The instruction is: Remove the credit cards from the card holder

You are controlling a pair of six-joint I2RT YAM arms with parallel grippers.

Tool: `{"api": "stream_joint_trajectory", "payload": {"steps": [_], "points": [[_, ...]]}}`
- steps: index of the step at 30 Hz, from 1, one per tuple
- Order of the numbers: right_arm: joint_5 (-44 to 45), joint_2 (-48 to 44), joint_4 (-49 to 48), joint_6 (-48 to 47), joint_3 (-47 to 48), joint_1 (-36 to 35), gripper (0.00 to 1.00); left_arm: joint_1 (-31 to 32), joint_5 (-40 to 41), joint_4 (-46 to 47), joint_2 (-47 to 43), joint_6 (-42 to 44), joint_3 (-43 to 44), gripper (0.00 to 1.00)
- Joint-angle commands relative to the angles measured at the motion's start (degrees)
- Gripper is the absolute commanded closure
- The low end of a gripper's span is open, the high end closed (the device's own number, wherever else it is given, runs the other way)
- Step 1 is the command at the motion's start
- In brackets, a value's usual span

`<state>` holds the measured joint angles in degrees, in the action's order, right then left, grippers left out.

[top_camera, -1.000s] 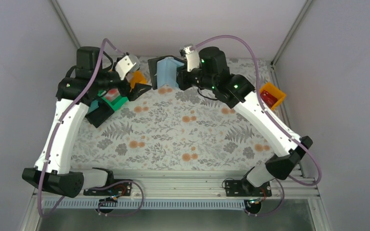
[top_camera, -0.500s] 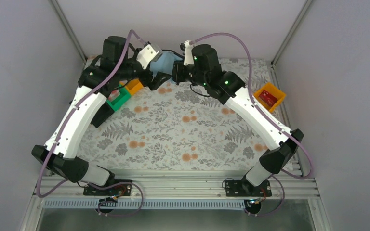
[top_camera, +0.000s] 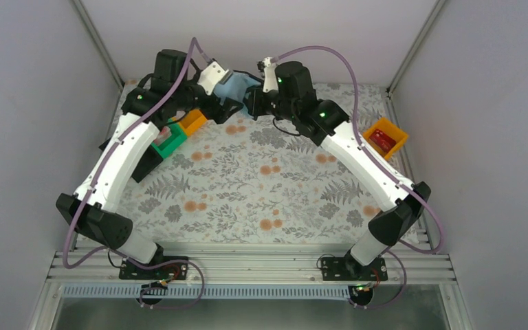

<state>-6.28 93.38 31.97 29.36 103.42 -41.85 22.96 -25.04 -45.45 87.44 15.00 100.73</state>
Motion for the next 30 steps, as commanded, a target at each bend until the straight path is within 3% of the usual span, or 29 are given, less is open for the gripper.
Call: {"api": "stream_joint_trajectory", "payload": {"steps": [1,7,13,15,20,22,30], "points": [[-10.2,-2.8,-4.3,-6.7,0.4,-0.8,0.96,-4.0,-4.9,-0.7,0.3,0.2,1.1,0.17],[-16.3,-5.7,-4.1,-13.1,-2.0,-0.3,0.96,-4.9,-16.9,-1.1,-3.5,4.0,-2.3,0.49],[-19.7,-8.4,-3.9,-16.7,-3.4,0.6,0.96,-4.9,-23.7,-6.1,-6.3,9.9,-1.4,0.97],[-22.2,-9.3,-3.4,-18.2,-4.0,1.3,0.94,-4.9,-25.6,-5.7,-8.5,10.5,-2.8,0.98],[-24.3,-13.9,-4.2,-22.4,-9.7,4.5,0.39,-5.2,-26.6,-6.8,-11.7,11.1,-2.9,0.98],[-26.9,-16.6,-5.9,-23.2,-13.9,6.8,0.28,-5.3,-26.7,-7.4,-12.1,11.5,-2.7,0.97],[-32.8,-20.5,-4.5,-28.3,-16.6,8.2,0.14,-5.4,-27.1,-7.4,-12.7,11.2,-2.5,0.98]]}}
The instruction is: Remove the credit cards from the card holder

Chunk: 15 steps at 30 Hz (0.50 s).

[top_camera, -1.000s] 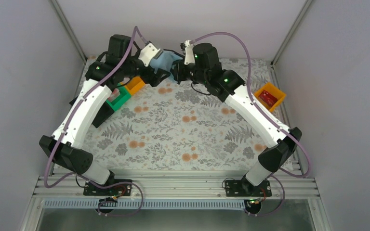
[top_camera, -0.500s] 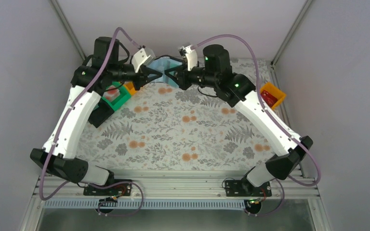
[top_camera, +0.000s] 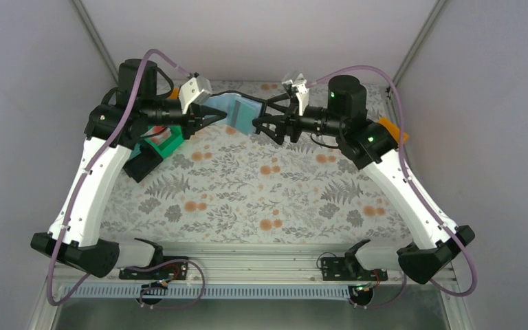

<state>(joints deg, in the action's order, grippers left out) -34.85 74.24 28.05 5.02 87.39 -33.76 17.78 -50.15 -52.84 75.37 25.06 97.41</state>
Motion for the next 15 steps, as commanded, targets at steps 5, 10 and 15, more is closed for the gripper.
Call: {"api": "stream_joint_trajectory", "payload": {"steps": [5,10,15], "points": [[-1.8,-1.9,0.3,-5.0,0.1,0.3,0.15,-0.2,-1.9,0.4,-0.6,0.8,0.2,0.98],[-1.8,-0.3,-1.6,-2.5,0.8,0.3,0.24,-0.3,-2.8,0.5,-0.5,0.6,0.6,0.98],[-3.4,2.0,-3.1,-0.7,1.2,0.3,0.23,-0.2,-3.6,0.7,-0.2,0.2,0.7,0.98]]}}
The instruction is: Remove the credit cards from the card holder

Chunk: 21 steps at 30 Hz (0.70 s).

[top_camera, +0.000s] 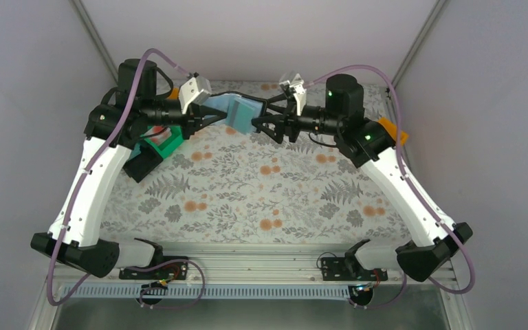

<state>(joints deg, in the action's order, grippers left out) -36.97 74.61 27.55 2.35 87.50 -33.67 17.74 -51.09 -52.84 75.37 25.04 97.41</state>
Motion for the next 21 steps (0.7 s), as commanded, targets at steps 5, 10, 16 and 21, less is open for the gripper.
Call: {"api": "stream_joint_trajectory", "payload": {"steps": [5,10,16,21], "points": [[-4.9,3.5,-6.3,5.0,1.1,0.0,0.22,-0.2,-3.6,0.8,0.3,-0.3,0.9,0.98],[-5.5,5.2,-8.1,6.0,1.5,-0.9,0.18,-0.2,-3.8,1.1,0.3,-0.6,0.1,0.98],[-4.0,6.9,-9.2,6.7,2.5,-2.8,0.18,-0.2,-4.3,1.2,0.5,-0.8,-0.1,0.98],[-3.3,7.8,-9.7,7.2,3.1,-4.2,0.18,-0.2,-4.3,1.4,0.5,-0.9,-0.9,0.98]]}}
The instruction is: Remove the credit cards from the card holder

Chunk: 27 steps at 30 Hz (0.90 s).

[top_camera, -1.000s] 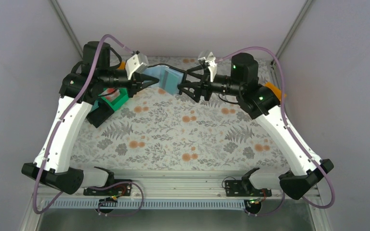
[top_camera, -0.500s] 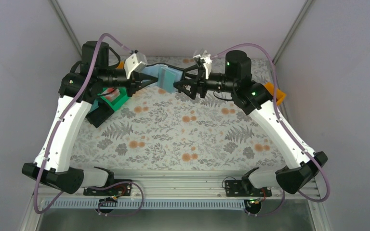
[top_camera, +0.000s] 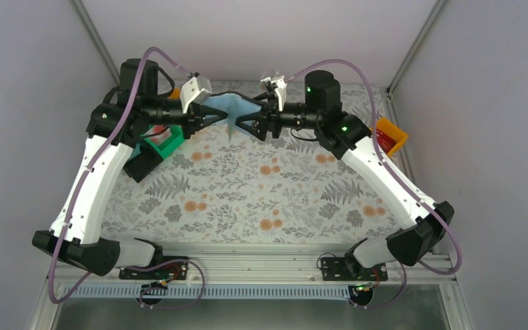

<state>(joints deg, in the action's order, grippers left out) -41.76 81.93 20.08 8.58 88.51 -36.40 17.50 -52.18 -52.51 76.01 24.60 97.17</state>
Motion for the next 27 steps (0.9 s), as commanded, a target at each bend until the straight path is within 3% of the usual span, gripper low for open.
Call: {"api": "stream_joint_trajectory", "payload": {"steps": [1,8,13,15,18,20,24,27], "points": [[1.6,0.6,-2.3,1.1,2.2,-1.7,0.18,0.0,-3.3,1.1,-0.2,-0.5,-0.7,0.98],[1.9,2.2,-2.5,2.0,3.6,-2.8,0.32,0.0,-5.2,0.3,-0.5,0.5,-0.7,0.97],[2.8,4.3,2.1,2.7,7.2,-3.3,0.59,0.1,-3.2,1.0,-0.3,-0.2,-0.5,0.97],[6.0,4.9,4.7,3.3,8.0,-3.4,0.73,0.0,0.3,1.2,0.0,-0.7,-0.2,0.77],[10.9,5.3,7.3,5.5,7.7,-3.4,0.94,0.1,4.3,0.7,0.9,-0.8,0.4,0.58],[12.6,5.7,8.2,7.5,7.4,-3.5,0.96,0.1,4.7,0.4,1.6,-0.9,0.4,0.49],[22.1,6.8,12.2,13.1,8.9,-3.5,0.96,0.0,4.6,0.0,2.4,-1.0,-0.2,0.18],[29.3,7.5,14.2,16.3,9.9,-3.9,0.96,0.2,7.5,2.0,2.3,-2.7,-1.7,0.01]]}}
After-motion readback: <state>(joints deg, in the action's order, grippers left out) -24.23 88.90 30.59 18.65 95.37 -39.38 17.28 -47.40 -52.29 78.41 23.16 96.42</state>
